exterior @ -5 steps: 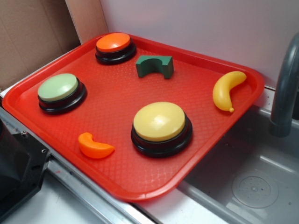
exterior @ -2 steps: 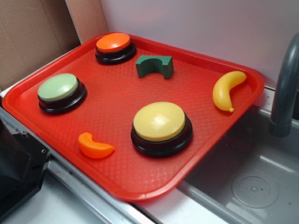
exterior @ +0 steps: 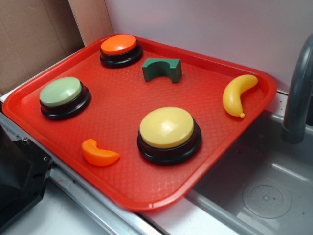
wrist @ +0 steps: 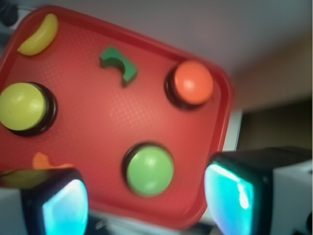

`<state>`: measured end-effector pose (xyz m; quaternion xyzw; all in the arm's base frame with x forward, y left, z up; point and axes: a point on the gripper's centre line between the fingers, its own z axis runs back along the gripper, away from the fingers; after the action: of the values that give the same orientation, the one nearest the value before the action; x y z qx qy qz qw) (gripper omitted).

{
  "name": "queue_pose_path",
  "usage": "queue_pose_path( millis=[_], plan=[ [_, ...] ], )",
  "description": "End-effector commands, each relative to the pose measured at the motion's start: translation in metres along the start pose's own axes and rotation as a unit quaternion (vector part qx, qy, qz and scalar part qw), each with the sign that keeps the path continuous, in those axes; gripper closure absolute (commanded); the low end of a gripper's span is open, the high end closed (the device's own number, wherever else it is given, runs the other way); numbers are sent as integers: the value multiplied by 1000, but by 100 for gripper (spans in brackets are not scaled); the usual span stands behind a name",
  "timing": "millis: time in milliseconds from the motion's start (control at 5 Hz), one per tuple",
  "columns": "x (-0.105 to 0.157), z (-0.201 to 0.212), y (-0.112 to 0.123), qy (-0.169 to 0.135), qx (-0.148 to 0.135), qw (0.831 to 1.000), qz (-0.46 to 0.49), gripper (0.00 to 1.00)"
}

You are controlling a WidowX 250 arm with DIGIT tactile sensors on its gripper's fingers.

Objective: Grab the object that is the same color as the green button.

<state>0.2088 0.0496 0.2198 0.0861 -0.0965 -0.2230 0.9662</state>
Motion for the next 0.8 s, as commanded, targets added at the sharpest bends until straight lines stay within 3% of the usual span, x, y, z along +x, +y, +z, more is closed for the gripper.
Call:
queue_pose_path(
  millis=[0, 400, 600],
  plan=[
    [58, -55, 14, 8, 17, 990, -138, 0],
    [83, -101, -11, 7, -28, 981, -194, 0],
    [94, -117, -17, 8, -31, 976, -217, 0]
  ],
)
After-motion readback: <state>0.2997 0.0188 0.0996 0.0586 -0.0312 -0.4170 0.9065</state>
